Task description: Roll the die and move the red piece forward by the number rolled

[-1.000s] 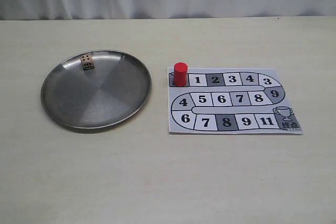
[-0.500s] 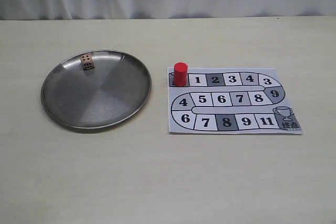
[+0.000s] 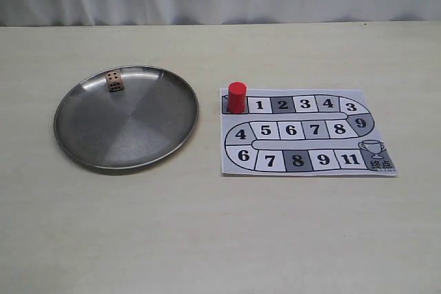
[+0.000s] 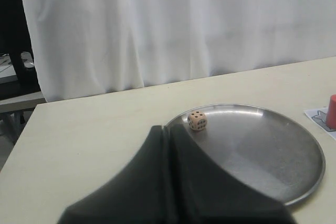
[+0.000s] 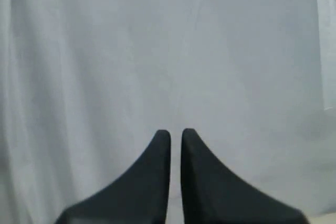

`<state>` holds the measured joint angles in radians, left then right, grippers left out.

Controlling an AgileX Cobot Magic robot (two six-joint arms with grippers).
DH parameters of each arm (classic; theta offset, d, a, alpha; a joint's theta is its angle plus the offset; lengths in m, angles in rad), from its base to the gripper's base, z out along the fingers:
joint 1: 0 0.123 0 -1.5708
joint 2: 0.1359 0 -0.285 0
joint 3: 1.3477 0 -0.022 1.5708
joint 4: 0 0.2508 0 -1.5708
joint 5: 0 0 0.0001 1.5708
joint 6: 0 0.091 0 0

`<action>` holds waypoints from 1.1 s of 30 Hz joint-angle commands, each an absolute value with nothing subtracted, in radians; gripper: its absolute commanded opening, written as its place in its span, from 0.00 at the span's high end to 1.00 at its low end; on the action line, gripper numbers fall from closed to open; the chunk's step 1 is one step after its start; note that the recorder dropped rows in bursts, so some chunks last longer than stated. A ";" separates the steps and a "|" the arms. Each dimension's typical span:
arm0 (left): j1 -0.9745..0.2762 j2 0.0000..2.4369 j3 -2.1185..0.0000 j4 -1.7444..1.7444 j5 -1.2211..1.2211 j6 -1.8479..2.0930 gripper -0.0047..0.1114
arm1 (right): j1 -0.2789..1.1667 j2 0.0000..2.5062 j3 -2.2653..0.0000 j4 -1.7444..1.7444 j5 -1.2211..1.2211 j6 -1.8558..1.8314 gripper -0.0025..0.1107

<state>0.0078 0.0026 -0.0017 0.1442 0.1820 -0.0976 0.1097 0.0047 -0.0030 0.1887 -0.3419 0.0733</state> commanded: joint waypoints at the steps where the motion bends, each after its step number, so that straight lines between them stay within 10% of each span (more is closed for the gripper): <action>1: -0.001 0.000 0.000 0.144 0.173 -0.099 0.96 | 0.107 0.000 0.000 0.193 -0.332 -0.009 0.92; 23: -0.001 0.000 0.000 0.144 0.173 -0.099 0.96 | 0.108 1.135 -0.357 0.193 -0.152 0.045 0.92; 33: -0.001 0.000 0.000 0.144 0.173 -0.099 0.96 | 0.378 1.491 -0.699 0.193 -0.121 -0.010 0.91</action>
